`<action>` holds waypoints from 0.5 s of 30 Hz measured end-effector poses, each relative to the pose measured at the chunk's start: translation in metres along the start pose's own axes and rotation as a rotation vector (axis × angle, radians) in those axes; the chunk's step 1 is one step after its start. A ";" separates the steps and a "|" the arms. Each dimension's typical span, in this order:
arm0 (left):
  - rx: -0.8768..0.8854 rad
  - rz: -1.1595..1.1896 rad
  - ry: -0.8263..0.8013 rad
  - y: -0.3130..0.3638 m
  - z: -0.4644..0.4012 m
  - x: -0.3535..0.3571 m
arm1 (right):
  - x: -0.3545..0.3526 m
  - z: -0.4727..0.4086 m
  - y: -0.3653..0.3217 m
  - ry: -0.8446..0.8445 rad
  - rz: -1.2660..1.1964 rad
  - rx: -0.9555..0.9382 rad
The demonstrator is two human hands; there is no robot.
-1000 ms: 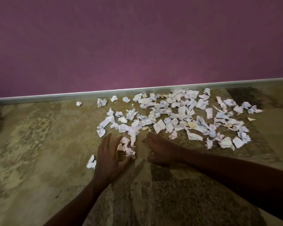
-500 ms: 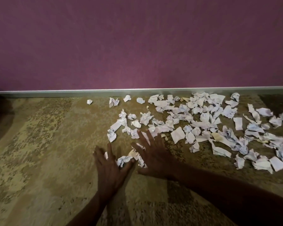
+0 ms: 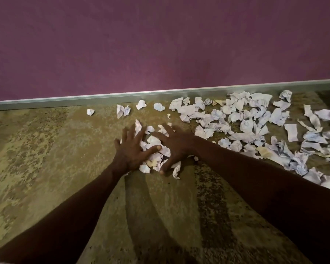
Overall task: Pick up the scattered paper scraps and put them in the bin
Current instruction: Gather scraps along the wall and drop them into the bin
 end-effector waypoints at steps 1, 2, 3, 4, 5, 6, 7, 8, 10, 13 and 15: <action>0.031 -0.006 -0.016 0.002 -0.001 0.001 | -0.001 0.001 -0.005 0.043 0.036 -0.024; 0.069 0.004 -0.025 0.004 0.001 0.001 | -0.003 0.003 -0.011 0.106 0.084 -0.046; 0.117 0.012 -0.042 0.007 0.003 0.001 | -0.005 0.006 -0.016 0.173 0.129 -0.067; 0.173 0.003 -0.072 0.010 0.008 0.001 | -0.007 0.010 -0.022 0.234 0.166 -0.090; 0.221 -0.027 -0.117 0.012 0.014 0.003 | -0.008 0.014 -0.027 0.292 0.199 -0.113; 0.250 -0.075 -0.160 0.013 0.022 0.006 | -0.009 0.019 -0.033 0.356 0.227 -0.134; 0.262 -0.136 -0.184 0.012 0.031 0.008 | -0.009 0.024 -0.039 0.430 0.247 -0.158; 0.270 -0.202 -0.180 0.012 0.039 0.009 | -0.010 0.031 -0.045 0.508 0.263 -0.186; 0.290 -0.289 -0.115 0.012 0.055 0.008 | -0.010 0.040 -0.054 0.606 0.295 -0.232; 0.276 -0.252 0.011 0.011 0.067 0.004 | -0.013 0.042 -0.052 0.596 0.248 -0.251; 0.239 -0.235 0.051 0.010 0.072 0.003 | -0.015 0.044 -0.039 0.525 0.075 -0.236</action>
Point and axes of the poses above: each hand's wrist, its own z-axis away from the middle knuckle, its own x-axis out of the palm, y = z × x, the point moved 9 cm from there along -z, towards the middle knuckle, and after that the axes turned 9 degrees about z, right-handed, at the moved point
